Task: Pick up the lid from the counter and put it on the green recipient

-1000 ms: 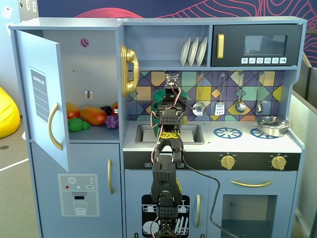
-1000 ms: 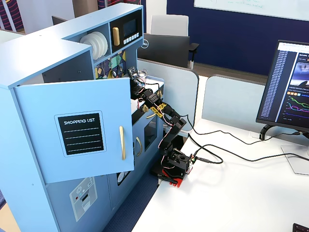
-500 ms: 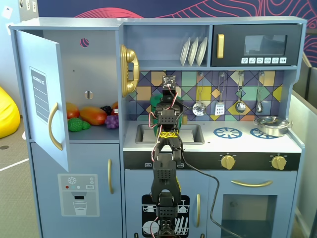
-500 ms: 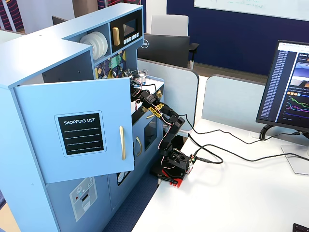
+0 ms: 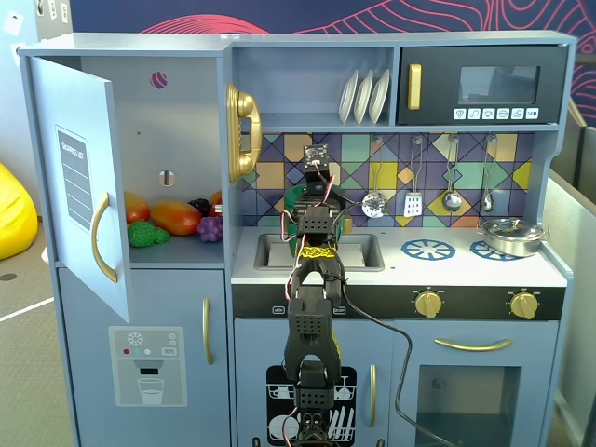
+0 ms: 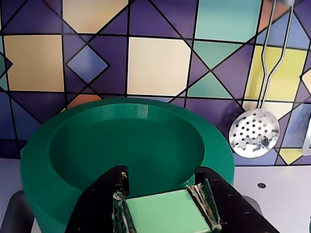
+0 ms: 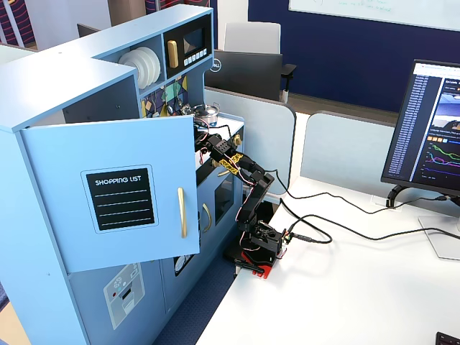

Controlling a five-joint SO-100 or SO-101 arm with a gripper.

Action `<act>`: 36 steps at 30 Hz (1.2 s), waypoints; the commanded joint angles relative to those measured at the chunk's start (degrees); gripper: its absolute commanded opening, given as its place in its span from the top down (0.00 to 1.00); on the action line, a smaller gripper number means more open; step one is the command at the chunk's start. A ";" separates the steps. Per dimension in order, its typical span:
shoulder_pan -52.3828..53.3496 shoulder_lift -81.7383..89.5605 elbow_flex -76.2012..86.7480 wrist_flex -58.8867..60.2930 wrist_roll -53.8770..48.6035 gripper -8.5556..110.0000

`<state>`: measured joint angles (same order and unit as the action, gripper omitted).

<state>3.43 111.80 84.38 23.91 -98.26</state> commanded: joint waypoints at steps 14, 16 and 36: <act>-1.05 1.76 -9.58 -2.72 2.11 0.65; -1.49 2.72 -11.95 -2.72 2.02 0.65; 3.52 55.02 39.81 47.02 -6.94 0.93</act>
<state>5.89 158.99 111.01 59.41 -97.91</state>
